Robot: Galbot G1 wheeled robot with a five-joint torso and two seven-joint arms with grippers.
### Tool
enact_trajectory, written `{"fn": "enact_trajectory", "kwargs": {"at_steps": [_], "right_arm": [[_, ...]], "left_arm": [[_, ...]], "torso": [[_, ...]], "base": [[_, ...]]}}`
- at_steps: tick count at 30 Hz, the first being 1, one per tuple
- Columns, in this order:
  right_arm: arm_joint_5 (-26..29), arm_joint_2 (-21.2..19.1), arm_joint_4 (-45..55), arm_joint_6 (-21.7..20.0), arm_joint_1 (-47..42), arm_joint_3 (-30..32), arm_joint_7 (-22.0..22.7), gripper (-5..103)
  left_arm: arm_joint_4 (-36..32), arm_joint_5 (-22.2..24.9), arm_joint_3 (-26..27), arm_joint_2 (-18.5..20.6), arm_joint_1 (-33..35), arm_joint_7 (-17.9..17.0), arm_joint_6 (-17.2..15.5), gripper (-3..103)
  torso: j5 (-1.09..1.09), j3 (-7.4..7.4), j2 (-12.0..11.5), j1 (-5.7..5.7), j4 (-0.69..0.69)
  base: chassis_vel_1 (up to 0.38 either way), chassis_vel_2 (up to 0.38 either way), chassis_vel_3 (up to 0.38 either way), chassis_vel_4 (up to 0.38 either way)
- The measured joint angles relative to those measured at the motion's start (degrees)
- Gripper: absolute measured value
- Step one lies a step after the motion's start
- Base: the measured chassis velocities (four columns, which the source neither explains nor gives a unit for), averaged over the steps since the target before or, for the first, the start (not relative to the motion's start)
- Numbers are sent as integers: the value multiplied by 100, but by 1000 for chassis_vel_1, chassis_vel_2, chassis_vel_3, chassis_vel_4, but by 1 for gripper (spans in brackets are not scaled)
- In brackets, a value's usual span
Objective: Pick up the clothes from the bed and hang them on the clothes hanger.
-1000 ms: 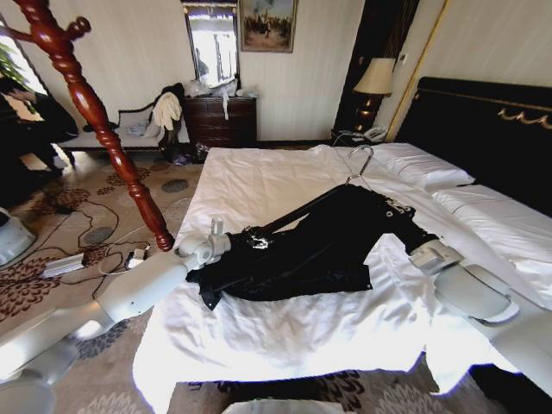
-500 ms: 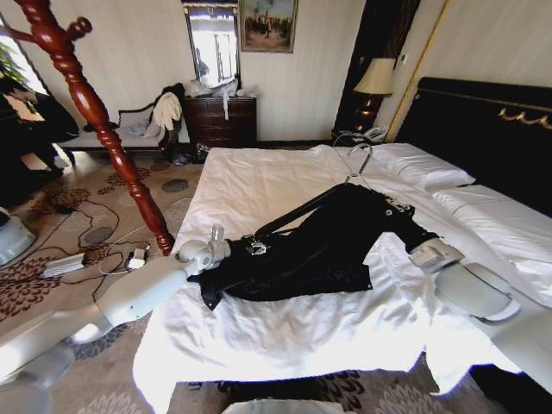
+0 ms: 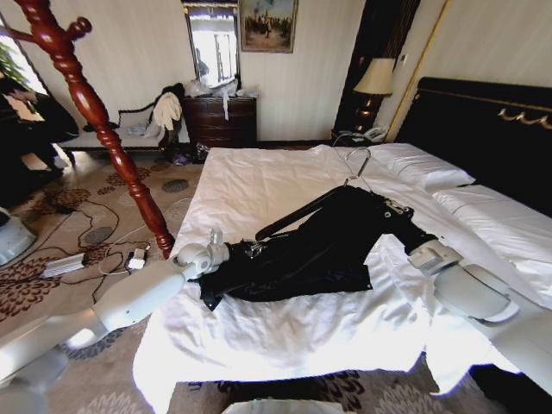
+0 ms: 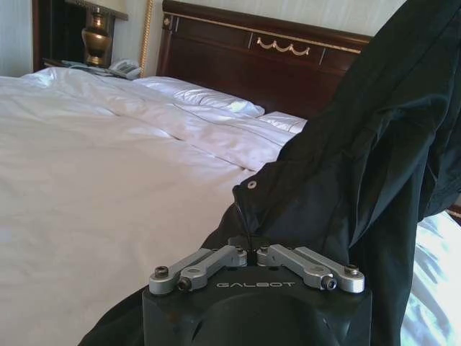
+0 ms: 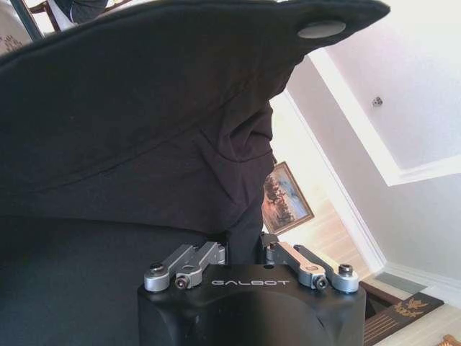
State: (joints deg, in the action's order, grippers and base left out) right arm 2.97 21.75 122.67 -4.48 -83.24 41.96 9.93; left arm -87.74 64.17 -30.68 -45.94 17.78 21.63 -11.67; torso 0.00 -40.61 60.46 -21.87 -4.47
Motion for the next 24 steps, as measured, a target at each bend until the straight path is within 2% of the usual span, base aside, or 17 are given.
{"fn": "enact_trajectory", "kwargs": {"at_steps": [7,17,21,24], "right_arm": [[-24,32,-10,0,-1,-19,-1,19],[-20,22,-33,0,10,-36,-7,19],[-39,12,-69,-2,15,-45,-13,19],[-46,-19,-130,-53,62,-80,-17,19]], "left_arm": [[-194,93,220,172,108,-91,4,1],[-849,617,816,733,212,-310,7,1],[-1273,853,1171,957,319,-403,-12,1],[-1803,1156,1671,1233,506,-521,-45,1]], "torso": [[0,0,0,0,1],[-1,0,0,0,1],[0,0,0,0,0],[0,0,0,0,0]], "base": [[0,0,0,0],[0,0,0,0],[0,0,0,0],[0,0,0,0]]}}
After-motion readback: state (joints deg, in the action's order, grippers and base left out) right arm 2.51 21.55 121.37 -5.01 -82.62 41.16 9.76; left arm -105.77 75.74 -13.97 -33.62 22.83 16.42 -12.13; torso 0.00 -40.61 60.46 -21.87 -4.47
